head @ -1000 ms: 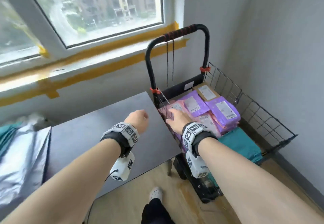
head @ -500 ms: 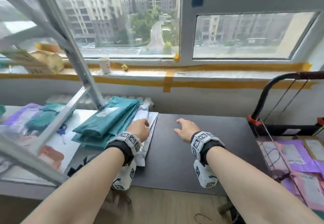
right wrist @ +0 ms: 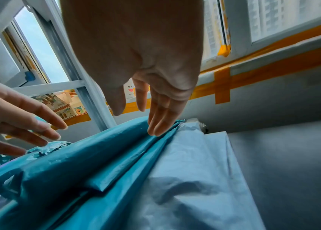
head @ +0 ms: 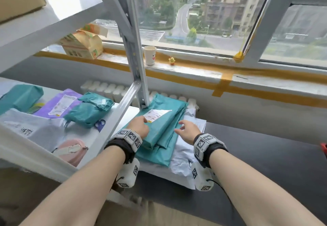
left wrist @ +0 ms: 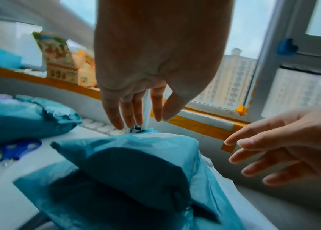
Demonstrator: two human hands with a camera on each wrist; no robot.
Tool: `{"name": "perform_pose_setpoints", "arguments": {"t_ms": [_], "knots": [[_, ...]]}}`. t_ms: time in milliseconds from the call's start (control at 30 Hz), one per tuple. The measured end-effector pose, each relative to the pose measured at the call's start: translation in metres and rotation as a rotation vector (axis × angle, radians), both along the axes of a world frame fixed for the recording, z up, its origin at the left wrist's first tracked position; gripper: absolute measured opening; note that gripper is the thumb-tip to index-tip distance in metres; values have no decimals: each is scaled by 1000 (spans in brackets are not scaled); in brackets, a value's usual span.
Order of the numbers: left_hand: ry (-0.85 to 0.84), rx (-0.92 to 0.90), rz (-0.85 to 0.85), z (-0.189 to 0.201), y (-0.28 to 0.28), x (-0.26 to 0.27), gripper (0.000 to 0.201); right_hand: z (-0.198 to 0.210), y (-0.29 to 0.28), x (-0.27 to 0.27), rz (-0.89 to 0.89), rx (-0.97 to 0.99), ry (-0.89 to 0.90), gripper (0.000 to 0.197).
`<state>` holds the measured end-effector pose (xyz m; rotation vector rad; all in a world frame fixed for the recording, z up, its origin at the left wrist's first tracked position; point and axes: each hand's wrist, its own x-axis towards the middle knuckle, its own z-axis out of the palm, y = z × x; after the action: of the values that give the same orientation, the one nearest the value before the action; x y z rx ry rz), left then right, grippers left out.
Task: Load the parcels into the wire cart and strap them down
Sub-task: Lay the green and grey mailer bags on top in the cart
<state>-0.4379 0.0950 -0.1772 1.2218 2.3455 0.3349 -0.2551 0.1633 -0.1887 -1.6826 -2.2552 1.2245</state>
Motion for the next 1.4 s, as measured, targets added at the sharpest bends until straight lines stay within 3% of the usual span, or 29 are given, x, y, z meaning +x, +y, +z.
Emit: {"name": "perform_pose_setpoints", "arguments": {"t_ms": [233, 500, 600, 667, 767, 1033, 1167, 1267, 1400], "knots": [[-8, -110, 167, -27, 18, -23, 46, -39, 33, -49, -230, -337, 256, 75], [-64, -245, 285, -43, 29, -38, 50, -55, 48, -67, -491, -572, 523, 69], [-86, -270, 326, -43, 34, -37, 59, -52, 45, -65, -519, -667, 598, 72], [-90, -291, 355, -41, 34, -36, 66, -51, 42, -62, -524, -691, 633, 63], [-72, -315, 379, -37, 33, -35, 64, -46, 40, -54, -524, -677, 663, 55], [-242, -24, 345, -29, 16, -26, 8, -32, 32, -15, -506, -596, 731, 63], [-400, 134, 318, -20, 9, -13, 29, -22, 19, 15, -564, -527, 792, 61], [-521, 184, 232, -13, 6, 4, 20, -14, 4, 44, -611, -454, 821, 57], [-758, 117, 100, -3, 7, 42, 17, -12, -16, 98, -709, -348, 840, 60]]}}
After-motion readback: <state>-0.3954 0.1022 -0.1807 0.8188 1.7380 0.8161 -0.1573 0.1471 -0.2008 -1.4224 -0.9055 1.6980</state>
